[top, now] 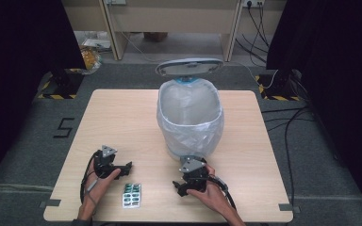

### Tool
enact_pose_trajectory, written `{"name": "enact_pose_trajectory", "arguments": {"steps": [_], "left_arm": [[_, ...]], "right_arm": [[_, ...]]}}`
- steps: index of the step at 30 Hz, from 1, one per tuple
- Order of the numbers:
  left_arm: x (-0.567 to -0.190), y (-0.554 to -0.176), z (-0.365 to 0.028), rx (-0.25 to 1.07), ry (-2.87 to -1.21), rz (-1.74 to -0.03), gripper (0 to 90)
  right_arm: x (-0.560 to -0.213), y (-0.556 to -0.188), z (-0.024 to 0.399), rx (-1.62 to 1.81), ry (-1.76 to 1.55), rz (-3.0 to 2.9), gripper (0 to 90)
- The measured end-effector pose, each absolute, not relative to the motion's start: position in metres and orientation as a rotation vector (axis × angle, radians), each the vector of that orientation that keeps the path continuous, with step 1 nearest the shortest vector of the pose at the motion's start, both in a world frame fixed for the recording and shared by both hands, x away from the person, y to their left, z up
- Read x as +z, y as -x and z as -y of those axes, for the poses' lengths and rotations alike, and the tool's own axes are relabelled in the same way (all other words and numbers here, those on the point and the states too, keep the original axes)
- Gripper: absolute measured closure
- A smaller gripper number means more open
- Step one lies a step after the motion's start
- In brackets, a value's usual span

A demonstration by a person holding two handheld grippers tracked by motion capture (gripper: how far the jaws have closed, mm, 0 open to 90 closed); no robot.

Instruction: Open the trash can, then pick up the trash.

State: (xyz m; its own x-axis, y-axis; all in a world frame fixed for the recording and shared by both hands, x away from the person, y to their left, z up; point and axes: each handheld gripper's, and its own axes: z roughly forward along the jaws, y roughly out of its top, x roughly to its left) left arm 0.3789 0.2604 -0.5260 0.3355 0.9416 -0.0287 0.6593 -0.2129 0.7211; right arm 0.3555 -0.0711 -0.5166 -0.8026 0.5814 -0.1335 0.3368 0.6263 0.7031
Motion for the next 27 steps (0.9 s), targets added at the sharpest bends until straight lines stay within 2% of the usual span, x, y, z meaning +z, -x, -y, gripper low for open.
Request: {"name": "enact_pose_trajectory", "arguments": {"steps": [11,12,14,15,16,17,22,27], "left_arm": [[-0.525,-0.379,-0.261,0.563,-1.947,-1.404,0.9],[-0.524,-0.379,-0.262,0.567,-1.941,-1.404,4.2],[-0.519,-0.376,-0.263,0.523,-1.908,-1.404,19.1],[-0.516,-0.374,-0.264,0.489,-1.879,-1.402,18.3],[-0.513,-0.370,-0.265,0.471,-1.865,-1.395,13.1],[-0.510,-0.364,-0.264,0.459,-1.863,-1.388,16.2],[-0.504,-0.336,-0.263,0.416,-1.844,-1.386,15.1],[-0.501,-0.305,-0.260,0.429,-1.782,-1.397,14.9]], "right_arm": [[-0.516,-0.356,0.070,0.963,-0.733,-2.512,4.5],[-0.516,-0.356,0.070,0.963,-0.731,-2.512,4.5],[-0.516,-0.356,0.070,0.963,-0.731,-2.512,4.5],[-0.516,-0.356,0.070,0.964,-0.730,-2.512,4.5],[-0.516,-0.356,0.070,0.963,-0.730,-2.513,4.5],[-0.516,-0.356,0.070,0.962,-0.730,-2.513,4.5],[-0.516,-0.356,0.071,0.964,-0.728,-2.513,4.5],[-0.516,-0.356,0.070,0.962,-0.734,-2.511,4.5]]}}
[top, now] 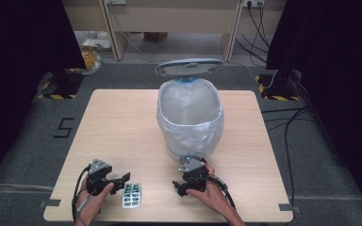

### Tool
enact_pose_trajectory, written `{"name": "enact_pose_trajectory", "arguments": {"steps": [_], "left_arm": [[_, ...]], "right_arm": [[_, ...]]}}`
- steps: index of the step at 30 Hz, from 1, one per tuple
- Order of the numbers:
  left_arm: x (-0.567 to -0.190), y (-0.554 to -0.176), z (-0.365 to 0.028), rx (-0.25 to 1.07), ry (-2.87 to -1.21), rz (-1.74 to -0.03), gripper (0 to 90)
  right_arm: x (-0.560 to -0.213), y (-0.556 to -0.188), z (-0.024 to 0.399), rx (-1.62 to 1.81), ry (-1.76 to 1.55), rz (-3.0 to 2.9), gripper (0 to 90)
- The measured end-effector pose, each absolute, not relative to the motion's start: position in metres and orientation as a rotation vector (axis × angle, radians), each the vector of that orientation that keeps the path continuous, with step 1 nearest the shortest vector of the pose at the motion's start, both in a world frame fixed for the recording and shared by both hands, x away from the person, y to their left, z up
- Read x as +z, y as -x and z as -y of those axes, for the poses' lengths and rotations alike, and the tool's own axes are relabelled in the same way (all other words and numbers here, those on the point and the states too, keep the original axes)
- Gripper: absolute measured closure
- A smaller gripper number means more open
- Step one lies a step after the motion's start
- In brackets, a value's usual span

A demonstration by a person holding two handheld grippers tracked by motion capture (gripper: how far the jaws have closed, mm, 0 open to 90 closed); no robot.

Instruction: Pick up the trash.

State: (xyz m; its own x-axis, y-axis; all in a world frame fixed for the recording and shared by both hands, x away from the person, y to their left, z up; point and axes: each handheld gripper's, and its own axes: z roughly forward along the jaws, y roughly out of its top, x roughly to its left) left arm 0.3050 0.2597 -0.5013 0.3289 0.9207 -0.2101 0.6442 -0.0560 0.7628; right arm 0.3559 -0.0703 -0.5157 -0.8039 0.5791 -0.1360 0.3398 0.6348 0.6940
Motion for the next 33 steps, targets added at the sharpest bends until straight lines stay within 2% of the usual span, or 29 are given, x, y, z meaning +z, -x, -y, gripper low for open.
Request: {"name": "enact_pose_trajectory", "arguments": {"steps": [14,21,25,33], "left_arm": [[-0.514,-0.258,-0.215,0.422,-1.810,-1.430,15.2],[-0.522,-0.258,-0.198,0.527,-1.906,-1.389,16.2],[-0.522,-0.262,-0.200,0.576,-1.913,-1.373,32.2],[-0.520,-0.270,-0.206,0.534,-1.923,-1.356,33.9]], "right_arm": [[-0.516,-0.356,0.071,0.968,-0.735,-2.513,4.5],[-0.516,-0.356,0.071,0.971,-0.731,-2.511,4.5],[-0.516,-0.356,0.071,0.971,-0.733,-2.512,4.5],[-0.516,-0.356,0.071,0.972,-0.724,-2.511,4.5]]}}
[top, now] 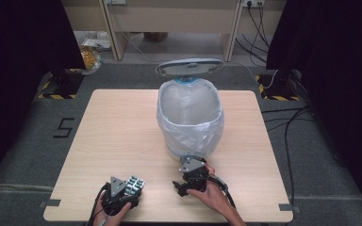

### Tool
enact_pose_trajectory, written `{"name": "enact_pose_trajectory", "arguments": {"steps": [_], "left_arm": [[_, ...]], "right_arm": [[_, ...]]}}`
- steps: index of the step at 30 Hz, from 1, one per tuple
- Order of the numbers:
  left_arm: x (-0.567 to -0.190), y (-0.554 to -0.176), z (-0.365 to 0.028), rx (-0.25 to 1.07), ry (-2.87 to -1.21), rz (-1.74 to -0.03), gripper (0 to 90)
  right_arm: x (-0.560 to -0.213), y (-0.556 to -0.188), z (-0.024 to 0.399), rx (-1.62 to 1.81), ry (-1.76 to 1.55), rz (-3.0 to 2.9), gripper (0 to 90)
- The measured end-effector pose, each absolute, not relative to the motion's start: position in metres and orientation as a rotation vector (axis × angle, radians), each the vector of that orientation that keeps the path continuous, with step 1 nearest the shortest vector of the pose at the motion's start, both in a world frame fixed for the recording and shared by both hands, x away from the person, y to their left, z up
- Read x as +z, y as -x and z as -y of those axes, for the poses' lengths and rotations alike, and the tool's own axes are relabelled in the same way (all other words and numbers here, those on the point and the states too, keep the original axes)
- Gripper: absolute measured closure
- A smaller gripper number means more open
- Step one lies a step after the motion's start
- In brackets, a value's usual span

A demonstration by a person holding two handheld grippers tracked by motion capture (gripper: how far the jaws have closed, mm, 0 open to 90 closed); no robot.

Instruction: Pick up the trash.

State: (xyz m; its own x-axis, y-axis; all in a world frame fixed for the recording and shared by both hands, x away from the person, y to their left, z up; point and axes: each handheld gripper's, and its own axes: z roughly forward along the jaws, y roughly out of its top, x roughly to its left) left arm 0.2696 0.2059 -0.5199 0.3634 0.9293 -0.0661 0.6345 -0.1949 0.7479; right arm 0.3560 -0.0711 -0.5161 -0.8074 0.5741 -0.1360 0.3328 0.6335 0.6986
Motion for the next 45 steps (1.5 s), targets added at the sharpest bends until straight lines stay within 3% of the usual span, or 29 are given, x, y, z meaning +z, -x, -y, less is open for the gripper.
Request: {"name": "enact_pose_trajectory", "arguments": {"steps": [14,45], "left_arm": [[-0.504,-0.289,-0.221,0.476,-1.860,-1.336,33.9],[-0.447,-0.346,-0.238,0.486,-1.758,-1.281,33.9]], "right_arm": [[-0.516,-0.356,0.071,0.973,-0.727,-2.513,4.5],[-0.516,-0.356,0.072,0.975,-0.711,-2.519,4.4]]}}
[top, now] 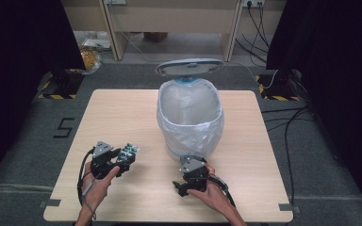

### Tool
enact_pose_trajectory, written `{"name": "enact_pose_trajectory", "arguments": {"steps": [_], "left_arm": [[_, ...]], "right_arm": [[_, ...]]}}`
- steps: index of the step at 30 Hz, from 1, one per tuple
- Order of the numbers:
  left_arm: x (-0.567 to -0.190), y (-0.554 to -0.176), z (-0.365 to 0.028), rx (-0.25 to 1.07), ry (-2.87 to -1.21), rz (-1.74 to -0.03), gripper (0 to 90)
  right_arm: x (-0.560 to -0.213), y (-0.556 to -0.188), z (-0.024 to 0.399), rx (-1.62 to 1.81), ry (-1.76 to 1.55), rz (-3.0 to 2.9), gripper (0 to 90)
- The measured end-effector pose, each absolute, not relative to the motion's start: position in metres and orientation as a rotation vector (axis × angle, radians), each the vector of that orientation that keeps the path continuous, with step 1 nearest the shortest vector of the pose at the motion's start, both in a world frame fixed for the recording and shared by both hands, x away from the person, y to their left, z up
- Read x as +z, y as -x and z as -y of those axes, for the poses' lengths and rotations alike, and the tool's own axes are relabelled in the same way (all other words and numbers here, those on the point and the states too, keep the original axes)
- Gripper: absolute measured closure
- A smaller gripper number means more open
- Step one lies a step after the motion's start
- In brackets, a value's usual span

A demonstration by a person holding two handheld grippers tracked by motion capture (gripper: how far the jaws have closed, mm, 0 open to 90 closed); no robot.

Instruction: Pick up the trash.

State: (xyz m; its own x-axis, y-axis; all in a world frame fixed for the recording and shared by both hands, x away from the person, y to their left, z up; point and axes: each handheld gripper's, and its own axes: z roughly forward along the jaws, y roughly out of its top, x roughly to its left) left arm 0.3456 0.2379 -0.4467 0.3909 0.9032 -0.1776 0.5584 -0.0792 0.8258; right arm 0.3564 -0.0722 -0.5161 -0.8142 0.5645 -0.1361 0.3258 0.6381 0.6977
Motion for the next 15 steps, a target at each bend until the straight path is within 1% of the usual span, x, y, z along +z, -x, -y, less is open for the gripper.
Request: {"name": "enact_pose_trajectory", "arguments": {"steps": [5,10,15], "left_arm": [[-0.444,-0.355,-0.236,0.477,-1.754,-1.276,33.9],[-0.432,-0.364,-0.236,0.463,-1.730,-1.254,33.9],[-0.419,-0.366,-0.230,0.469,-1.745,-1.218,33.9]], "right_arm": [[-0.516,-0.356,0.072,0.975,-0.710,-2.518,4.5],[-0.516,-0.356,0.072,0.975,-0.709,-2.519,4.5],[-0.516,-0.356,0.072,0.975,-0.710,-2.521,4.4]]}}
